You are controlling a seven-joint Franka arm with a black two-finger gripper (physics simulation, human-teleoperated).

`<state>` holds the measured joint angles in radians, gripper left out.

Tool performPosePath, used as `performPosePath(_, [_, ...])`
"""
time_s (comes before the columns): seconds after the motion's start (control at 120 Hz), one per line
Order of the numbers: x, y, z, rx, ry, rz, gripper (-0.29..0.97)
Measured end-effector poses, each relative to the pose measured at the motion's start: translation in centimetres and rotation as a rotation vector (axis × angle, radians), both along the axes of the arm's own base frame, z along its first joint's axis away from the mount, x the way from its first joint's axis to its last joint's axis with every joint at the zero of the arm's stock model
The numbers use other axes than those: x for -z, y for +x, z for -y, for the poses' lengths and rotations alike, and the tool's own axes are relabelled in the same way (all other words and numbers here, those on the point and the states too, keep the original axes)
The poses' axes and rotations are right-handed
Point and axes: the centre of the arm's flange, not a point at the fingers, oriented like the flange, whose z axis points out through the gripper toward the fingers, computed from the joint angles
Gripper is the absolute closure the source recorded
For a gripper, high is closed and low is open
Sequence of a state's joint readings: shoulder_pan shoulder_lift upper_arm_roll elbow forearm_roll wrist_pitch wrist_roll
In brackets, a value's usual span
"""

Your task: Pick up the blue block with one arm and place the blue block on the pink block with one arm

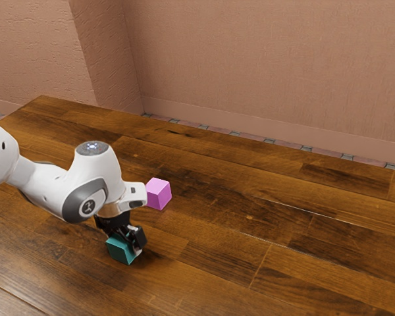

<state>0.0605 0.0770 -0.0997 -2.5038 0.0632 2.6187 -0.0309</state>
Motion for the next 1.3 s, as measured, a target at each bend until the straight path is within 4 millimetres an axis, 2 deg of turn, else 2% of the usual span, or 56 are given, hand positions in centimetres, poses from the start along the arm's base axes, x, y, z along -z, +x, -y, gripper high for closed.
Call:
performPosePath(0.117, [-0.1,0.1,0.0,0.002,0.000,0.004,0.03])
performPosePath(0.358, [0.1,0.1,0.0,0.004,-0.001,0.003,0.21])
performPosePath(0.583, [0.0,0.2,0.0,0.004,-0.001,0.005,0.26])
performPosePath(0.733, [-0.7,0.3,0.0,0.005,0.001,0.018,0.29])
performPosePath(0.85, [-2.9,1.0,0.0,0.004,0.004,0.064,0.29])
performPosePath(1.008, [-7.8,3.2,-0.1,0.002,0.010,0.136,0.29])
performPosePath(1.175, [-10.2,7.2,-0.6,-0.005,0.013,0.142,0.29])
performPosePath(1.225, [-10.8,8.9,-1.8,-0.025,0.018,0.128,0.29])
performPosePath(1.3, [-10.9,10.9,-5.6,-0.081,0.028,0.093,0.29])
